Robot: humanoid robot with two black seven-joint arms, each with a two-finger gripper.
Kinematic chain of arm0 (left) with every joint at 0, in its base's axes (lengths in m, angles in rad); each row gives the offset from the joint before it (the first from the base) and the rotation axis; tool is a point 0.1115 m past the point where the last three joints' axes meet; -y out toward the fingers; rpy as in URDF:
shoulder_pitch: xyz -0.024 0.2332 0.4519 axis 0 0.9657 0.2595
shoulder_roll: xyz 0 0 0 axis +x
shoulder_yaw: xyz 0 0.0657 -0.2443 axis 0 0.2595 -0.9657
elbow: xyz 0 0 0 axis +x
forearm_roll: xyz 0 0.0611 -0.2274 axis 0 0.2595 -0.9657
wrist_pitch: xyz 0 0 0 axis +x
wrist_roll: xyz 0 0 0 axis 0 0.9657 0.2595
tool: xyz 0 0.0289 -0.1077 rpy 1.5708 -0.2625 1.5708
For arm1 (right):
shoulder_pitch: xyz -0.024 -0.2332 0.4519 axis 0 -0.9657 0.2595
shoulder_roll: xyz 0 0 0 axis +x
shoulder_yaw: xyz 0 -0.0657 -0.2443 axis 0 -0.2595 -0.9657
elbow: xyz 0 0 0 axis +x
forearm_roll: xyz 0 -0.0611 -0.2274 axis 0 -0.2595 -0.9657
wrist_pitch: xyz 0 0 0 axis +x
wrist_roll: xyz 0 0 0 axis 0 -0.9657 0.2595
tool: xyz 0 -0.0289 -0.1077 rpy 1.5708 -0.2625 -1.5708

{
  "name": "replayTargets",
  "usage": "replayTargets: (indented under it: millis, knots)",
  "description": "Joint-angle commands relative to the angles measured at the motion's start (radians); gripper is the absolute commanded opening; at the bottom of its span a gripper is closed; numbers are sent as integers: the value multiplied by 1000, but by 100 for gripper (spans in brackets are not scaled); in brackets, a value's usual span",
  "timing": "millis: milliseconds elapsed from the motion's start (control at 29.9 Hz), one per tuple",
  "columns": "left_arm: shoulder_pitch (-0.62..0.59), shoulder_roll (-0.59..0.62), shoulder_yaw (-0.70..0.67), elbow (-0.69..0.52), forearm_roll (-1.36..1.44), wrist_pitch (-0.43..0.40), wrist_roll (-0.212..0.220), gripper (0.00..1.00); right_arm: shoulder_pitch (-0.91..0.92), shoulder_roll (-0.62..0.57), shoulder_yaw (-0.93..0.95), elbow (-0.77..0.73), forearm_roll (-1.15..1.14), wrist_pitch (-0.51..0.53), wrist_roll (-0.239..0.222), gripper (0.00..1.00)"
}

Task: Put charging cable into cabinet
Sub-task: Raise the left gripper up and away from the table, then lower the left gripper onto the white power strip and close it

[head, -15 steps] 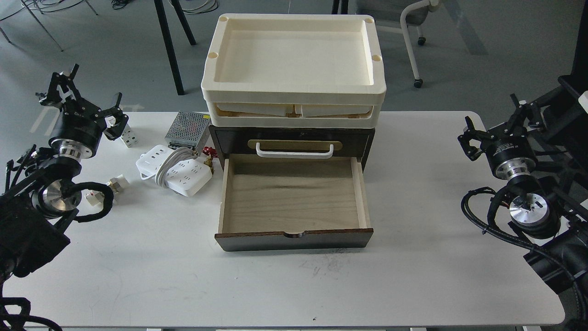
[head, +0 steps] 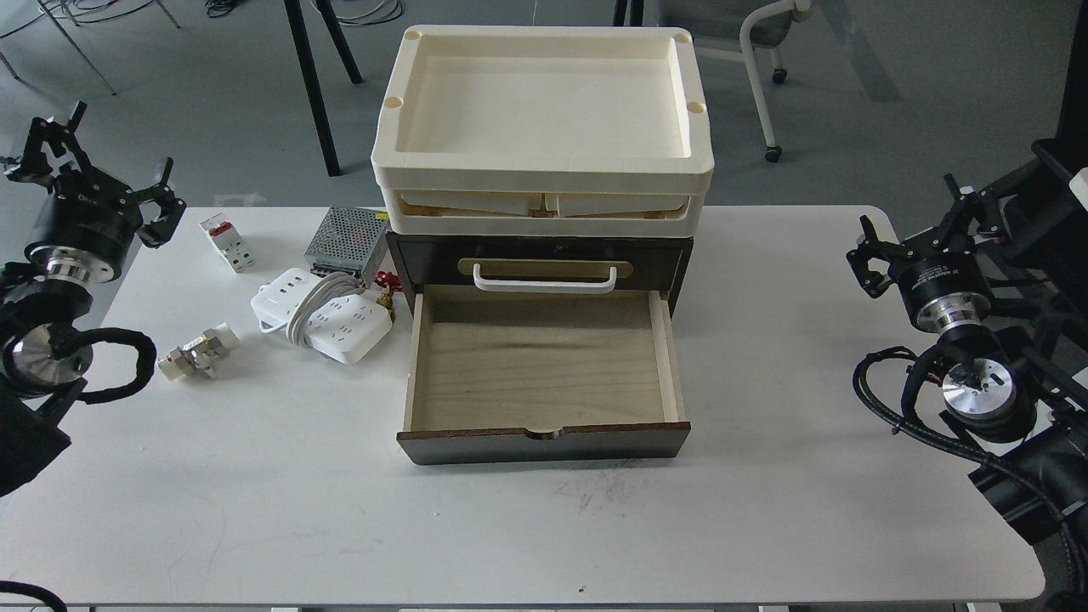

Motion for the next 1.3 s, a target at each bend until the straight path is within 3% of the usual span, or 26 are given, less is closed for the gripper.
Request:
replayTargets:
  millis: [0, 268, 435, 535, 669, 803, 1104, 1271]
  knots:
    - [-44, 116, 10, -48, 66, 0, 5, 99, 0, 1, 0, 0, 0, -2, 2, 100]
    - [-190, 199, 10, -75, 579, 0, -8, 94, 0, 1, -3, 0, -2, -2, 3, 100]
    - [-215, 277, 8, -284, 895, 0, -6, 93, 0, 1, -3, 0, 0, -2, 2, 100]
    - [-212, 307, 10, -410, 1099, 59, -3, 93, 0, 1, -3, 0, -2, -3, 3, 100]
    - [-199, 295, 11, -457, 1439, 94, -6, 93, 0, 1, -2, 2, 0, -3, 3, 100]
    - [-189, 291, 45, -462, 1728, 166, -6, 91, 0, 1, -2, 2, 0, -3, 3, 100]
    - [-187, 285, 379, -399, 2020, 491, -2, 86, 0, 1, -2, 2, -2, -5, 3, 100]
    - [-189, 198, 490, -306, 2022, 524, -6, 82, 0, 1, -6, 2, 0, -3, 3, 100]
